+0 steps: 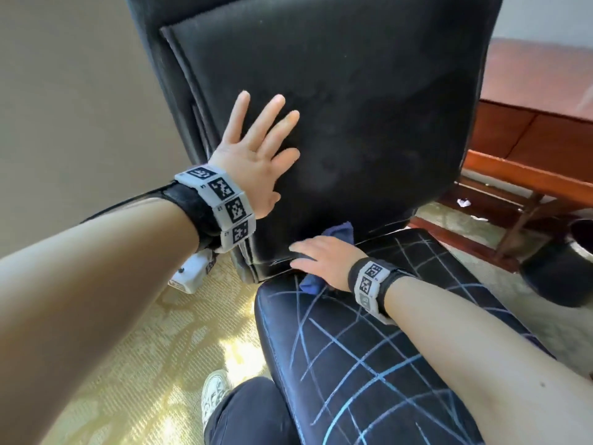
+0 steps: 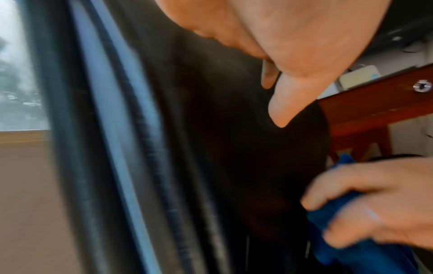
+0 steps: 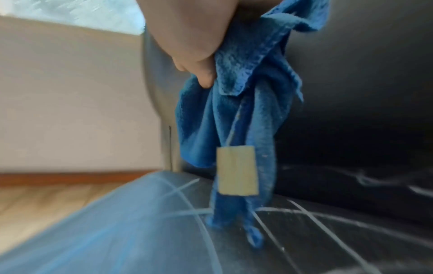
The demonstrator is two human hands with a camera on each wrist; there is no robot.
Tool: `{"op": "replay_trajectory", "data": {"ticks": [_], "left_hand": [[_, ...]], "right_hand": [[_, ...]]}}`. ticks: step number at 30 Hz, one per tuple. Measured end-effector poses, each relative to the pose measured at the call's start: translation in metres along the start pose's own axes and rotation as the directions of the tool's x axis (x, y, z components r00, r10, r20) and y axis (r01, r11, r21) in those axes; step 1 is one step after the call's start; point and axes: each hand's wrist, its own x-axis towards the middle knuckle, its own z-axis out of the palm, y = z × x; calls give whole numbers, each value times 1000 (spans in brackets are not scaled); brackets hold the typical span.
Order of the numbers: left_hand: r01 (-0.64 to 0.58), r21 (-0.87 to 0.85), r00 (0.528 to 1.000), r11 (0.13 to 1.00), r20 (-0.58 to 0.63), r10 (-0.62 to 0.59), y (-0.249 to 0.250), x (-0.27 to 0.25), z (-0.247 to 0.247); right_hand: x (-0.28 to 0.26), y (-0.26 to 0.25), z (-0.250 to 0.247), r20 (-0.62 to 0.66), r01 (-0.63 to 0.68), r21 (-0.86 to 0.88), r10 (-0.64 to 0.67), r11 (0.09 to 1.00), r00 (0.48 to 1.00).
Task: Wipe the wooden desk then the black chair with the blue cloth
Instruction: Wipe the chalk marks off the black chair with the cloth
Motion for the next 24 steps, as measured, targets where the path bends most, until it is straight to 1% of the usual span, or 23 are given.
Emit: {"op": "replay_trajectory", "data": {"ticks": [1, 2, 3, 4, 5, 6, 7, 8, 9, 10, 11, 12, 13, 14, 15, 16, 17, 18, 20, 22, 24], "left_hand": [[-56, 31, 998, 998, 22, 55, 15, 4, -4], [-101, 52, 994, 994, 39, 99, 30, 9, -8], [-128, 67, 991, 990, 58, 124, 42, 14, -10], [-135, 80, 988, 988, 82, 129, 53, 21, -12], [-131, 94, 987, 987, 109, 121, 61, 28, -14], [-127, 110, 985, 986, 135, 111, 69, 36, -16], [-126, 129, 982, 984, 156, 106, 75, 44, -19], [-131, 148, 980, 980, 168, 105, 81, 53, -23], [-141, 167, 978, 976, 174, 112, 87, 62, -27], [-156, 181, 976, 971, 178, 124, 94, 71, -31], [-172, 193, 973, 966, 185, 137, 102, 80, -35], [-190, 204, 969, 960, 193, 151, 109, 90, -38], [-209, 217, 966, 954, 200, 166, 116, 100, -40], [-228, 228, 962, 947, 203, 183, 123, 110, -41], [-245, 240, 959, 939, 203, 198, 128, 119, -40], [-256, 250, 957, 934, 200, 209, 133, 127, -39], [-262, 254, 957, 931, 193, 217, 136, 134, -35], [-265, 249, 957, 931, 183, 224, 138, 139, -31], [-265, 241, 959, 934, 167, 230, 140, 147, -20], [-274, 256, 957, 927, 166, 237, 139, 151, -9], [-282, 271, 955, 920, 172, 242, 137, 155, 0]], "right_hand": [[-12, 3, -2, -21, -126, 55, 127, 991, 992], [-28, 5, -3, -29, -278, 108, 282, 955, 959], [-42, 5, -4, -37, -441, 209, 458, 873, 888], [-56, 5, -5, -59, -591, 359, 649, 722, 758], [-68, 6, -4, -86, -665, 501, 797, 554, 598], [-81, 8, -2, -108, -688, 602, 895, 405, 433], [-92, 12, 1, -124, -662, 697, 956, 275, 266], [-104, 18, 7, -116, -613, 774, 988, 156, 105], [-114, 27, 10, -78, -541, 840, 995, 32, -63], [-122, 35, 13, -29, -453, 888, 975, -77, -222], [-131, 45, 18, 26, -366, 916, 933, -165, -358], [-139, 55, 22, 94, -285, 927, 886, -245, -455], [-146, 65, 26, 167, -209, 926, 838, -314, -520], [-150, 74, 31, 239, -145, 915, 795, -376, -558], [-153, 83, 37, 295, -97, 901, 763, -422, -576], [-154, 92, 43, 327, -61, 897, 751, -437, -574], [-153, 101, 48, 330, -35, 906, 753, -423, -569], [-150, 110, 51, 314, -17, 920, 762, -391, -567], [-140, 132, 57, 288, 26, 944, 786, -328, -546], [-126, 150, 61, 260, 48, 960, 818, -275, -512], [-110, 158, 68, 237, 37, 968, 852, -249, -468]]}}
